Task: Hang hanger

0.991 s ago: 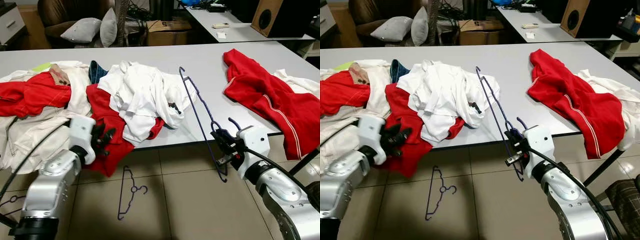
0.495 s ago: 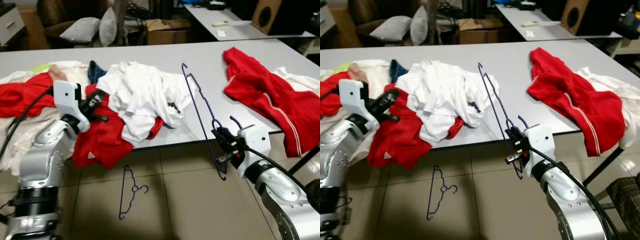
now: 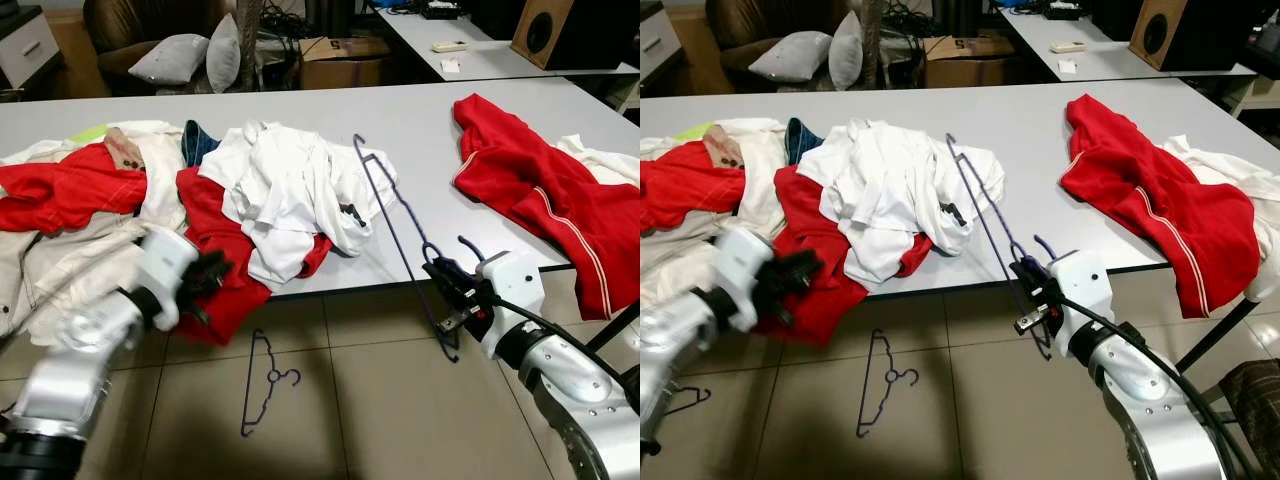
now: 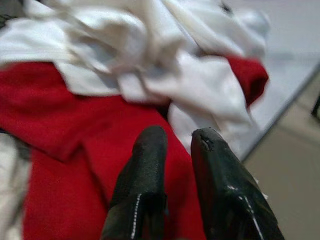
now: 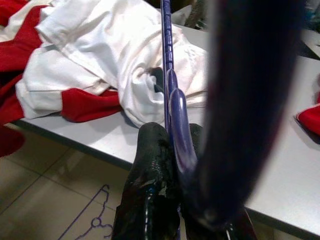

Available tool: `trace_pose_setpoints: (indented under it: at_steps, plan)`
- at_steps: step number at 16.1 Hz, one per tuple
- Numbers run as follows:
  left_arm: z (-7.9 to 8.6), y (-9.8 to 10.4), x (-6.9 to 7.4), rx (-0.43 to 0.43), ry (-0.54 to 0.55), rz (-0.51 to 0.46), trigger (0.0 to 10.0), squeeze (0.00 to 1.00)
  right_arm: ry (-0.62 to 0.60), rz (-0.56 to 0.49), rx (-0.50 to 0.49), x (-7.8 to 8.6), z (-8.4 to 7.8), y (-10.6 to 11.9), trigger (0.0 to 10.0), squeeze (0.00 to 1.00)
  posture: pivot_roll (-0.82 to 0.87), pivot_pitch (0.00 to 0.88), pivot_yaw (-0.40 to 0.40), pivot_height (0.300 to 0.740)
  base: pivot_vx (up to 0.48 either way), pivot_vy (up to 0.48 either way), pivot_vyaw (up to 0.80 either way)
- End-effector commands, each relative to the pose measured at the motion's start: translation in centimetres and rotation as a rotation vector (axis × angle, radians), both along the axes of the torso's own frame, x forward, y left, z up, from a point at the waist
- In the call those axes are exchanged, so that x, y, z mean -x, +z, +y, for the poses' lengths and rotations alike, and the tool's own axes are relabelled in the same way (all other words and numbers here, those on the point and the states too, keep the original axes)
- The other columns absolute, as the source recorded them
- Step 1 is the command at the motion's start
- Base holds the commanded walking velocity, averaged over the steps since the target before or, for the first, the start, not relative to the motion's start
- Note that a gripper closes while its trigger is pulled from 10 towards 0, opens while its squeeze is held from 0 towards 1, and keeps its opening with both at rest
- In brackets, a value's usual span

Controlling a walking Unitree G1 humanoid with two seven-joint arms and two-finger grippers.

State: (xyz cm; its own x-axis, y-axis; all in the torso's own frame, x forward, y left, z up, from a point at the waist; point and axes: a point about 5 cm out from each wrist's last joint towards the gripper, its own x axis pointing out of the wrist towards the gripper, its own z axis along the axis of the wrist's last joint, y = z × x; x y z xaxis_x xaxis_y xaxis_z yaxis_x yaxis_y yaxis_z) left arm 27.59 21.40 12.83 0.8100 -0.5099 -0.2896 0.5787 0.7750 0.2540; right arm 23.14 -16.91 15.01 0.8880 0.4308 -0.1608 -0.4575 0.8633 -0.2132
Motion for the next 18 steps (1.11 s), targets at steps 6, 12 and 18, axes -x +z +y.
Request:
trace_pose_setpoints:
  at_steps: [6, 12, 18]
  plan:
    - [-0.5, -0.9, -0.3, -0.037, -0.016, -0.017, 10.0, 1.00, 0.051, -0.015, 0.006, 0.3, 0.5, 0.5, 10.0, 0.00, -0.04, 0.000, 0.011, 0.740, 0.000, 0.000, 0.00]
    - [1.0, -1.8, -1.7, -0.217, 0.129, -0.075, 10.0, 0.00, 0.056, -0.003, 0.005, 0.9, 1.0, 0.2, 10.0, 0.00, -0.04, 0.000, 0.021, 0.740, 0.000, 0.000, 0.00]
    - [1.4, -2.2, -2.8, -0.275, 0.159, -0.095, 0.0, 0.00, 0.054, -0.005, 0.008, 0.9, 1.1, 0.2, 10.0, 0.00, -0.04, 0.000, 0.029, 0.740, 0.000, 0.000, 0.00]
